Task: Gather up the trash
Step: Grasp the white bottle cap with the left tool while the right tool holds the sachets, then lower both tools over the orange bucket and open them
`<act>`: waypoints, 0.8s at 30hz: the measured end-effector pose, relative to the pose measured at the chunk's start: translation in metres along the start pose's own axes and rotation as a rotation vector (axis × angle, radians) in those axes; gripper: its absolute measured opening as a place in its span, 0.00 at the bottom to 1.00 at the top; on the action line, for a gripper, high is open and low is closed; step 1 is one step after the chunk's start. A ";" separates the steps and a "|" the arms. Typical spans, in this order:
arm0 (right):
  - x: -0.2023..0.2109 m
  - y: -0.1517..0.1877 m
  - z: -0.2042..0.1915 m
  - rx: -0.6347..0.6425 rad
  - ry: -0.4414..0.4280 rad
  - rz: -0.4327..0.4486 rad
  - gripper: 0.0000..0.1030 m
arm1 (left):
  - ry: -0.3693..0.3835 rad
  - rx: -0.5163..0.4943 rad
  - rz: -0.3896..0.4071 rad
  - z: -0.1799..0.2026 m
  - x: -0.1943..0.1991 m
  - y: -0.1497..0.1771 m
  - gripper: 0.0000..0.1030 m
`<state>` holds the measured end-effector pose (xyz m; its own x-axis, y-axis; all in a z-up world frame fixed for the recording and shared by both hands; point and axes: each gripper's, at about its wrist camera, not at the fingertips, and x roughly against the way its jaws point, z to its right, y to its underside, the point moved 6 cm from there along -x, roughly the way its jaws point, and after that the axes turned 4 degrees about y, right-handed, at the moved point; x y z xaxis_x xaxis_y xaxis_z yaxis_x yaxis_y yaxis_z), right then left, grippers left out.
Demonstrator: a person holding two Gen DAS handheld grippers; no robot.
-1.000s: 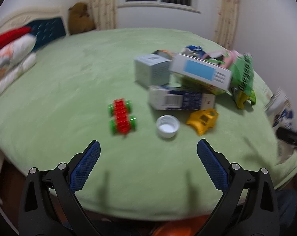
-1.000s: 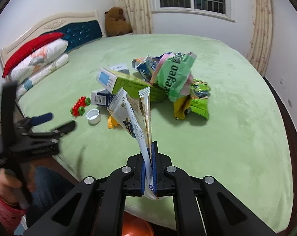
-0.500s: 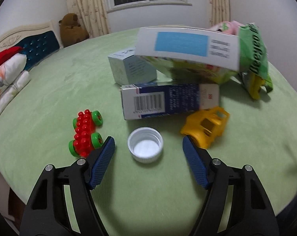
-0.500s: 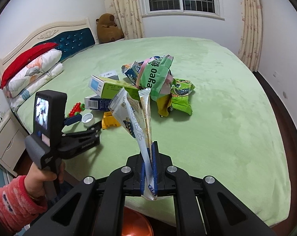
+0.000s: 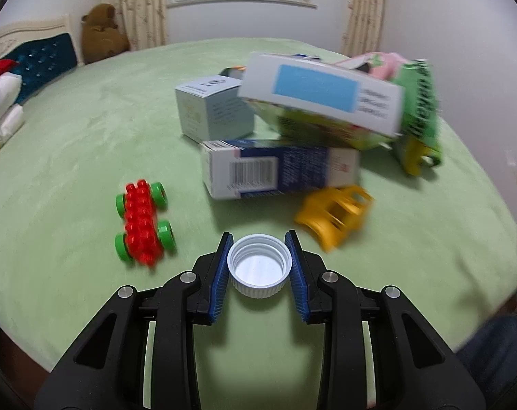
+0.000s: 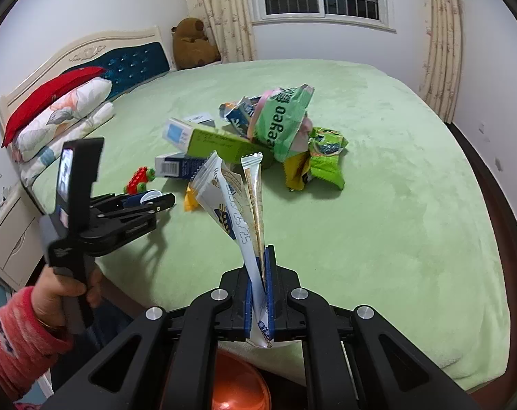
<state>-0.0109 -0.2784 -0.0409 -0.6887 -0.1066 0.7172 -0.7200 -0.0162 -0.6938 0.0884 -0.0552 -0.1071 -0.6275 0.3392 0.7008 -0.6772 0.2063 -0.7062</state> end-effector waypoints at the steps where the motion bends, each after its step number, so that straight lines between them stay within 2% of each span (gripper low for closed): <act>1: 0.001 0.002 -0.002 0.005 -0.003 -0.004 0.06 | 0.010 -0.014 -0.003 0.005 0.003 0.002 0.30; 6: 0.010 0.022 -0.012 0.052 -0.028 -0.043 0.06 | 0.118 -0.060 -0.082 0.030 0.039 0.034 0.30; 12: 0.008 0.072 -0.035 0.147 -0.078 -0.178 0.06 | 0.188 -0.108 -0.277 0.058 0.059 0.105 0.30; 16: 0.002 0.110 -0.048 0.209 -0.096 -0.280 0.06 | 0.215 -0.093 -0.408 0.063 0.049 0.145 0.30; 24: -0.026 0.172 -0.055 0.232 -0.131 -0.463 0.06 | 0.219 -0.087 -0.621 0.074 0.017 0.212 0.30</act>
<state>-0.1218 -0.2238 -0.1750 -0.2761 -0.1597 0.9478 -0.8980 -0.3085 -0.3136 -0.0939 -0.0737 -0.2377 -0.0320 0.3101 0.9502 -0.8487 0.4937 -0.1898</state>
